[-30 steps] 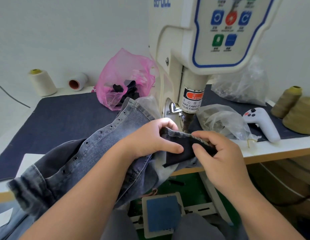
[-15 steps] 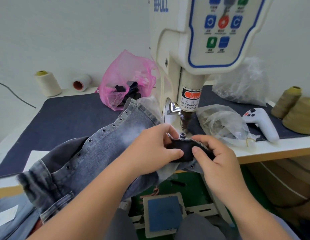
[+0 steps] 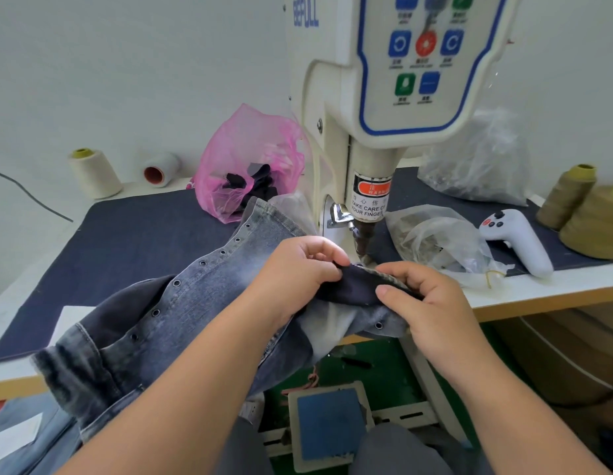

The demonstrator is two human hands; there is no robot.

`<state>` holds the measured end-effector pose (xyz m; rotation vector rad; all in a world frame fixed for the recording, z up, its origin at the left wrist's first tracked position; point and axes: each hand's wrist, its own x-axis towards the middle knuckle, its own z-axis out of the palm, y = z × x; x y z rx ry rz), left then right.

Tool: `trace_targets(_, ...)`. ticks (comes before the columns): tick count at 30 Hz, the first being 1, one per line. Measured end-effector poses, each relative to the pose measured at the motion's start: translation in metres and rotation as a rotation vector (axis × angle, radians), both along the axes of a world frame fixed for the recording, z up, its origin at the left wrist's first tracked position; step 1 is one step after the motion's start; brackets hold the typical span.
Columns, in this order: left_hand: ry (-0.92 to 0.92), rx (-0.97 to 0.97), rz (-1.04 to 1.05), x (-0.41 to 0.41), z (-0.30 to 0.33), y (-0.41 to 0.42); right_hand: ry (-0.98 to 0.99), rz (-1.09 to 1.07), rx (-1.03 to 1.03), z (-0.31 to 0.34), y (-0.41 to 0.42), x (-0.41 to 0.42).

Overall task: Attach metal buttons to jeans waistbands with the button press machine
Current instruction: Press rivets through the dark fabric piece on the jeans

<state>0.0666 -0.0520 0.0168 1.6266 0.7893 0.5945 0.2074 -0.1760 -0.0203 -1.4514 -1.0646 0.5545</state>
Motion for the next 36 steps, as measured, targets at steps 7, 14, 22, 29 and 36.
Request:
trace_targets(7,0.038,0.1,0.007,0.009,-0.01,0.014,0.157,0.046,-0.037,-0.008,0.008,0.017)
trace_targets(14,0.118,0.137,-0.083,0.014,-0.01,0.024,0.346,0.087,-0.011,-0.007,0.017,0.024)
trace_targets(22,0.087,0.091,-0.175,0.013,-0.012,0.036,0.497,0.131,0.062,-0.006,0.018,0.027)
trace_targets(29,0.177,0.102,-0.304,0.016,-0.012,0.045,0.575,0.083,0.028,-0.01,0.025,0.032)
trace_targets(36,0.15,-0.109,-0.312,0.019,-0.01,0.044,0.669,0.08,0.057,-0.013,0.031,0.033)
